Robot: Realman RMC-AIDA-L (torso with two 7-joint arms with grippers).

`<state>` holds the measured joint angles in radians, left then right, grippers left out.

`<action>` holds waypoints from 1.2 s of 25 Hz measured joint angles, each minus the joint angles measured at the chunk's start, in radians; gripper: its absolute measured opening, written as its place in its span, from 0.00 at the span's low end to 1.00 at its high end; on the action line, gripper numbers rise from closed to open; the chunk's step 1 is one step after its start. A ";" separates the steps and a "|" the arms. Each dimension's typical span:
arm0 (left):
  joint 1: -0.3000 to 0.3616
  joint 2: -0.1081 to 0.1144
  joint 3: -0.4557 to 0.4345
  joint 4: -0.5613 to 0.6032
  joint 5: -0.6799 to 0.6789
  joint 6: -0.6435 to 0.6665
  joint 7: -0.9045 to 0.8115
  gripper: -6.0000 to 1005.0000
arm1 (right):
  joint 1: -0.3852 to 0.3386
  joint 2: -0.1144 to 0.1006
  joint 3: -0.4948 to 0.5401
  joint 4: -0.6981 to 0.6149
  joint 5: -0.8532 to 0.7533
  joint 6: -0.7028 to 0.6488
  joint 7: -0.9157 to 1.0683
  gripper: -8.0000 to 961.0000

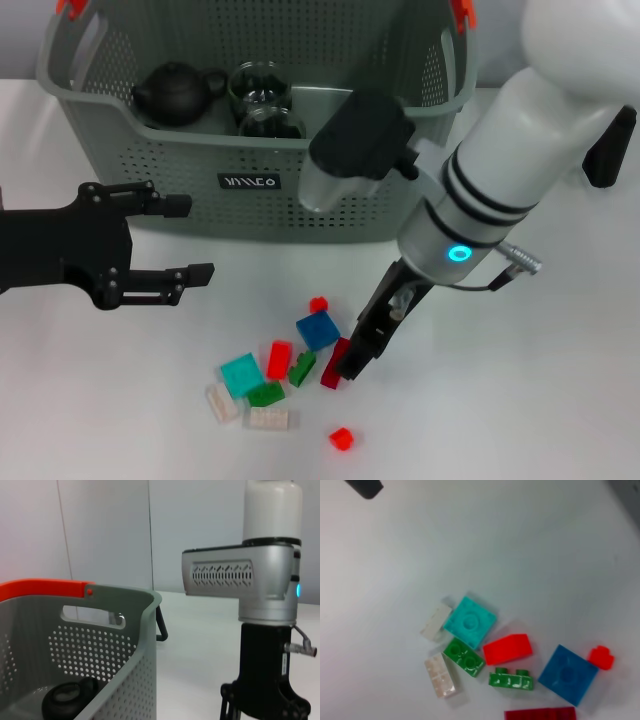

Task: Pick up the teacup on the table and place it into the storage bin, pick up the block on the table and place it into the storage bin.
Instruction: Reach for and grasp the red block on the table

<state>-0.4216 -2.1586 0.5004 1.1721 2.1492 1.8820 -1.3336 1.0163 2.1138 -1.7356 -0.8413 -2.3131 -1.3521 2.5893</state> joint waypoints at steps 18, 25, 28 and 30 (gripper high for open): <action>-0.004 -0.002 0.000 -0.008 0.000 -0.001 0.010 0.78 | 0.007 0.008 -0.153 0.059 0.067 0.140 0.006 0.79; -0.001 -0.003 0.000 -0.009 0.000 -0.001 0.010 0.78 | 0.006 0.008 -0.170 0.061 0.078 0.150 0.006 0.78; 0.000 -0.004 0.000 -0.009 0.000 -0.001 0.010 0.78 | 0.002 0.008 -0.174 0.061 0.078 0.154 0.006 0.77; 0.000 -0.004 0.000 -0.009 0.000 -0.001 0.010 0.78 | 0.000 0.008 -0.174 0.062 0.078 0.157 0.006 0.77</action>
<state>-0.4219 -2.1627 0.5000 1.1627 2.1488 1.8806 -1.3236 1.0159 2.1223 -1.9099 -0.7789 -2.2348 -1.1948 2.5955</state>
